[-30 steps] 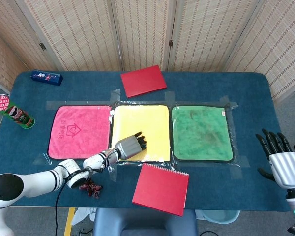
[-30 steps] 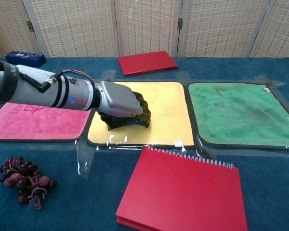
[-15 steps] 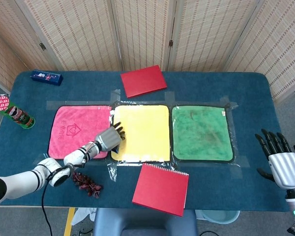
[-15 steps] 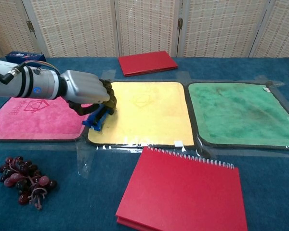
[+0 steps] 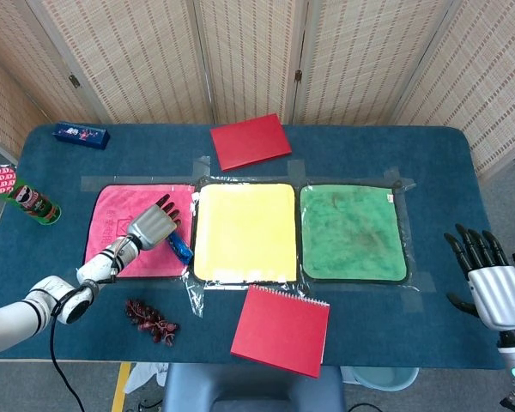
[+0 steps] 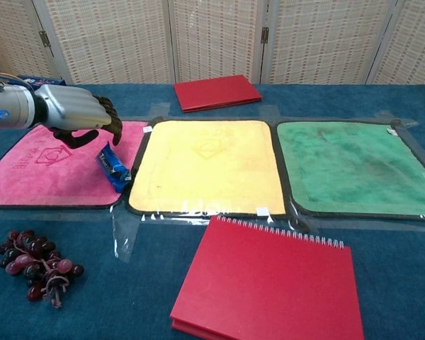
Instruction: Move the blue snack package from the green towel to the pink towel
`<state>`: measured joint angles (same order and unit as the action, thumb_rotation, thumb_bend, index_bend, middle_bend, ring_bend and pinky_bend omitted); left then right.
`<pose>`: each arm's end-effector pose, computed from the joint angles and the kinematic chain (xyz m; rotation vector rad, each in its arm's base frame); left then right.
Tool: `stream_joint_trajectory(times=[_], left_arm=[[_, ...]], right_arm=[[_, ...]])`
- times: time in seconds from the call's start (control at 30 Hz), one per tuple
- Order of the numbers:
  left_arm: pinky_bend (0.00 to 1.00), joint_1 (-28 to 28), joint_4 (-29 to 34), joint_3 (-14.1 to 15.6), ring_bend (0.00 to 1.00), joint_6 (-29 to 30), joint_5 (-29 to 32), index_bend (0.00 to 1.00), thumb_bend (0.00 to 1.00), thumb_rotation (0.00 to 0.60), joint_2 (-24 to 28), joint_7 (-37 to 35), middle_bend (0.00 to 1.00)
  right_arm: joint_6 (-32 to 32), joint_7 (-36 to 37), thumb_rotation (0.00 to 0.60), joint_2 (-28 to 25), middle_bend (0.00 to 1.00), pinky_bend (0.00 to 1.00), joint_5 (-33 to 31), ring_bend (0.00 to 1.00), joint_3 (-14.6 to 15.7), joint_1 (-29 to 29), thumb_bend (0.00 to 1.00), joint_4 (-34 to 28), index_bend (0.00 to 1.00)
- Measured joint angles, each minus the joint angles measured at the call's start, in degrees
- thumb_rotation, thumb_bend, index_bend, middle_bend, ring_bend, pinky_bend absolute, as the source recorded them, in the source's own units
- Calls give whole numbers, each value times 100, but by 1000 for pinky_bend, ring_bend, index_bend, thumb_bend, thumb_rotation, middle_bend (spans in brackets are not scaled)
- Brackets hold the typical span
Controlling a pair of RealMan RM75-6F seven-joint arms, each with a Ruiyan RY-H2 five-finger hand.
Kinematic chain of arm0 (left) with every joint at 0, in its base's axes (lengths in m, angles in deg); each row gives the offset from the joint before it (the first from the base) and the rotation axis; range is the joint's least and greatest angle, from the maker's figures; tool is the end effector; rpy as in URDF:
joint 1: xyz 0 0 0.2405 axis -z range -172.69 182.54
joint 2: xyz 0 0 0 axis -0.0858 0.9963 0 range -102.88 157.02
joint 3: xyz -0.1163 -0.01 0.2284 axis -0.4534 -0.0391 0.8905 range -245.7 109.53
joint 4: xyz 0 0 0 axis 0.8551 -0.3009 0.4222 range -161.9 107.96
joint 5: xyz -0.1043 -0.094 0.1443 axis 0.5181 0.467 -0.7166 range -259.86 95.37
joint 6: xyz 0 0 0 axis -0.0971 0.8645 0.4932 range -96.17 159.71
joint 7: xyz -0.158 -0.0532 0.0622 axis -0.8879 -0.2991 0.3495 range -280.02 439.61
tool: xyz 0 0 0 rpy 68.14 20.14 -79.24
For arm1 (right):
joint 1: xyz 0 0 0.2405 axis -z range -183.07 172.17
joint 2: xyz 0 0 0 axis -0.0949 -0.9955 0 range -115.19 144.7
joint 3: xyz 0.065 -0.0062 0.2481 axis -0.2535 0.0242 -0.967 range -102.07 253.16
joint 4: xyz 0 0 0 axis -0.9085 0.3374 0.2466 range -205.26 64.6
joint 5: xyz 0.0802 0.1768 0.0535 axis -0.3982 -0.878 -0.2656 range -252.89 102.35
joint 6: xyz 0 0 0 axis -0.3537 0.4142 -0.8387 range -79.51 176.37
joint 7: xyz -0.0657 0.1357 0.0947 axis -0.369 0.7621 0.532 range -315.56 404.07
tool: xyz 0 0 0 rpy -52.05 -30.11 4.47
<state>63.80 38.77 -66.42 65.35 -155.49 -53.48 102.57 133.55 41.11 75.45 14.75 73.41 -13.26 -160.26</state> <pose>-0.1705 0.4473 0.0050 -2.2395 -0.2848 -0.3120 -0.2984 -0.2280 0.1832 1.5185 -0.7238 0.8540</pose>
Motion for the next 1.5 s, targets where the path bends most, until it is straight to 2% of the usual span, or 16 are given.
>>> stream_joint_trajectory(times=[0.27,0.6,1.07,1.5], left_arm=[[2,-160,699,-75,124,453,-359,267,905,600,297,-381,196],[2,-243,1536,117,125,790,-1177,272,906,600,557,-335,196],[2,-230,1195,263,130,374,-1111,275,906,600,244,363,196],[2,-394,496,143,132,227,-458,289,906,600,204,568,209]], right_arm=[[-6,53,600,22,0,0,40,0,1,8,182,22,0],[-64,95,600,62,0,0,50,0,-12,-15,182,52,0],[-123,141,600,99,0,0,14,0,-26,-23,182,83,0],[-80,134,600,105,0,0,45,0,-31,-4,182,56,0]])
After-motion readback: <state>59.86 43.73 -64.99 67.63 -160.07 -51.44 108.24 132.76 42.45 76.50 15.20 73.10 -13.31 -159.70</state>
